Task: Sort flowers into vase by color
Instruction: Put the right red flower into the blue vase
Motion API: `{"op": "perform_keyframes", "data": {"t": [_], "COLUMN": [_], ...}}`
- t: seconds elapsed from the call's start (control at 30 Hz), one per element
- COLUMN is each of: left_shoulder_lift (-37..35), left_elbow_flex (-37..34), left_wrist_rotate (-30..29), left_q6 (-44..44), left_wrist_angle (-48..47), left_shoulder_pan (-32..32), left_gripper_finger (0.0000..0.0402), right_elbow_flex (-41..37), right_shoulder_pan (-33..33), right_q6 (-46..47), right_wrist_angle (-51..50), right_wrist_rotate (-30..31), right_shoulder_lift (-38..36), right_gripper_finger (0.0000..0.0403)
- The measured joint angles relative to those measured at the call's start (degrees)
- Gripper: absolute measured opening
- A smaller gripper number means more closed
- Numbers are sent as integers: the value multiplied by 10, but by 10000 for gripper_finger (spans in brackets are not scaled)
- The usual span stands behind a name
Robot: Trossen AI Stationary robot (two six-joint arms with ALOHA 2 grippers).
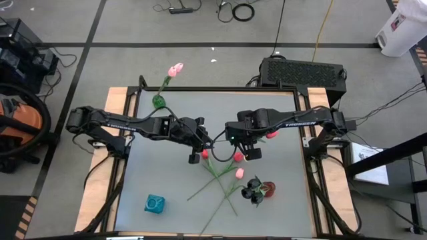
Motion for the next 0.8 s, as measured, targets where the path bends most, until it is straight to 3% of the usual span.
{"op": "perform_keyframes", "data": {"t": [0.8], "left_shoulder_lift": [0], "left_elbow_flex": [0], "left_wrist_rotate": [-43], "left_q6": [0], "left_wrist_angle": [0], "left_shoulder_pan": [0], "left_gripper_finger": [99], "right_elbow_flex": [0], "right_shoulder_pan": [4], "right_q6": [2], "right_wrist_angle": [20], "right_wrist_rotate": [-33], "right_shoulder_lift": [0], "right_gripper_finger": [2]}}
